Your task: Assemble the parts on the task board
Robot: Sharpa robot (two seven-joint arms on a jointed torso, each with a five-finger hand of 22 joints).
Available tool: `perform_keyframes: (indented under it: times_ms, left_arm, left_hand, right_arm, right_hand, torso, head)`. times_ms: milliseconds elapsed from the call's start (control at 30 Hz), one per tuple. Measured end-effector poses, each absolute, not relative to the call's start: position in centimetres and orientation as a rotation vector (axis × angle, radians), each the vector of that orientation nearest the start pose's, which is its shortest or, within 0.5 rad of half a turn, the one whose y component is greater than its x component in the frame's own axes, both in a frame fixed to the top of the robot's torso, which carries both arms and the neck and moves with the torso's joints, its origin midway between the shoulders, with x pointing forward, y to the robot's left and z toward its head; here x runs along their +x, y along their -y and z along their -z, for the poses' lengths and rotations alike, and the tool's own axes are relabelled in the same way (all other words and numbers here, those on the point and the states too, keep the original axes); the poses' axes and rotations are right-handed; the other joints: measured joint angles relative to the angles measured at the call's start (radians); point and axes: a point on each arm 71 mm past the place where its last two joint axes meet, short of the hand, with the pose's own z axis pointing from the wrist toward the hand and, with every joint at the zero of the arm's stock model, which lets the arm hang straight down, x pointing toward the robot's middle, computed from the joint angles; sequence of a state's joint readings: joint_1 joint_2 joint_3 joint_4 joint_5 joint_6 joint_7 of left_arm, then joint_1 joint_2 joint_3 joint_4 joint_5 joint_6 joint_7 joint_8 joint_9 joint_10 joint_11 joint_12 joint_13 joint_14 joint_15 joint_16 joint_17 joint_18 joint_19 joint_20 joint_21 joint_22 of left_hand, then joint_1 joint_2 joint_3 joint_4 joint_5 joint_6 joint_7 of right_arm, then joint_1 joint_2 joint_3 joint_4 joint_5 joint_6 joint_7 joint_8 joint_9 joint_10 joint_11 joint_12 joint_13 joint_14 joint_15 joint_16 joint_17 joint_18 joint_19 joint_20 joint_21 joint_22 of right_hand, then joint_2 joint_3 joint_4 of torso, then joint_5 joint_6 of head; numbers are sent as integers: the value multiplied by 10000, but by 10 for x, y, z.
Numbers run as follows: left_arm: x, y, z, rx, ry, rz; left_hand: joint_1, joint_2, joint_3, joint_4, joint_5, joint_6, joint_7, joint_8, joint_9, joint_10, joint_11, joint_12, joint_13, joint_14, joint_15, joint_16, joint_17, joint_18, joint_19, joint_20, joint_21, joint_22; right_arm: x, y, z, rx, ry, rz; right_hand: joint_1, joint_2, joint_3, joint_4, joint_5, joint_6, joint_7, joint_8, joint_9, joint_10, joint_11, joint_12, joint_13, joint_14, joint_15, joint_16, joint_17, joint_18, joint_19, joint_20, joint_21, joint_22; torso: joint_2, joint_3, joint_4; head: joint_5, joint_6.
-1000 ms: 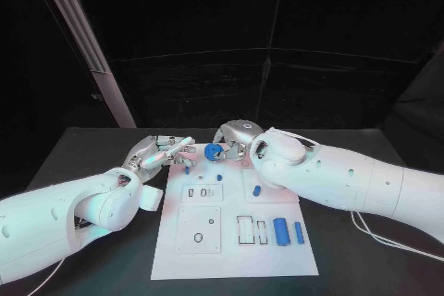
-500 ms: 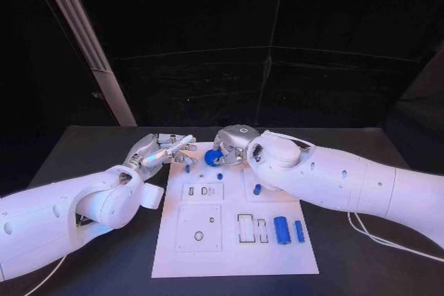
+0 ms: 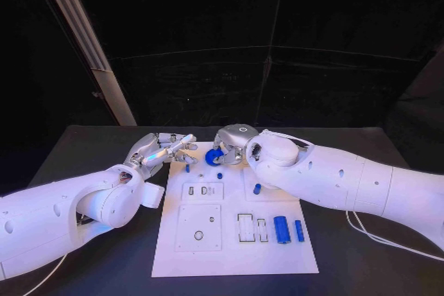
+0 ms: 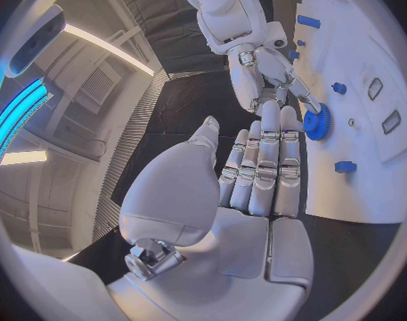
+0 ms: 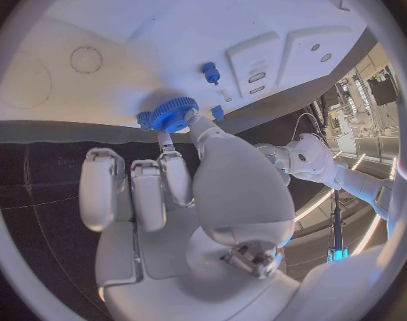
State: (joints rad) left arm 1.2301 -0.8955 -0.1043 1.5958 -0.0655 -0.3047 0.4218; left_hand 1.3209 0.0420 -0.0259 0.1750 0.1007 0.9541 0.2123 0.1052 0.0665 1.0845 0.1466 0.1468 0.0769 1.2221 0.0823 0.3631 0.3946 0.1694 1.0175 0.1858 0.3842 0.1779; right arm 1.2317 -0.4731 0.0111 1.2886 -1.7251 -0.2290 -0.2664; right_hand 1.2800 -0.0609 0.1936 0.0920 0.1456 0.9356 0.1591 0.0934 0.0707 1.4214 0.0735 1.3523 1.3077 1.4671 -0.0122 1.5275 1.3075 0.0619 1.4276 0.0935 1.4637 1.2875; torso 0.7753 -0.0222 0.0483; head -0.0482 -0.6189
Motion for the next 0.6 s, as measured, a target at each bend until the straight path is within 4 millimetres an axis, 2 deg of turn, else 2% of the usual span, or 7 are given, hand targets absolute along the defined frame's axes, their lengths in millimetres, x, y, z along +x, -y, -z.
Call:
perform_keyframes:
  times_ms: [100,233,333,433,600]
  left_arm:
    - [472,-212,179,-10101,-14657,15523]
    - [472,-212,179,-10100,-14656,15521]
    - [472,-212,179,-10098,-14654,15522]
    - [472,-212,179,-10098,-14653,15521]
    - [472,-212,179,-10097,-14650,15517]
  left_hand:
    - [0,0,0,0,0,0,0,0,0,0,0,0,0,0,0,0,-1,0,0,0,0,0]
    - [0,0,0,0,0,0,0,0,0,0,0,0,0,0,0,0,-1,0,0,0,0,0]
    - [0,0,29,-28,0,0,0,0,0,0,0,0,0,0,0,0,21,0,0,0,0,0]
    - [0,0,29,-28,0,0,0,0,0,0,0,0,0,0,0,0,21,0,0,0,0,0]
    - [0,0,29,-28,0,0,0,0,0,0,0,0,0,0,0,0,21,0,0,0,0,0]
  right_arm:
    - [526,76,162,-3659,-15744,-5006]
    - [526,76,163,-3713,-15839,-4954]
    - [526,76,164,-3774,-15956,-4903]
    - [526,77,165,-3819,-16057,-4871]
    - [526,80,166,-3822,-16136,-4848]
  right_hand:
    - [-254,-145,-242,160,0,-309,83,-211,-38,-89,89,-136,0,-19,55,0,0,-1,-16,53,0,-35]
    - [-540,-277,-510,428,11,-359,133,-212,-30,-104,104,-145,0,-22,124,0,0,-1,-33,104,0,-49]
    - [-923,-351,-868,859,405,-359,133,-212,5,-139,140,-177,0,-22,124,0,0,0,-69,140,0,-70]
    - [-976,-319,-964,1038,461,-359,133,-212,26,-139,140,-176,0,-22,124,0,0,-1,-69,140,0,-70]
    - [-998,-296,-963,1058,543,-359,133,-212,38,-138,140,-177,0,-22,124,0,0,-1,-69,140,0,-70]
  torso:
    - [-4,1,0]
    - [-5,3,0]
    - [-5,3,0]
    - [-5,3,-1]
    - [-6,4,-4]
  head:
    - [-1,-5]
    - [-1,-10]
    - [-2,-22]
    - [-2,-30]
    - [3,-18]
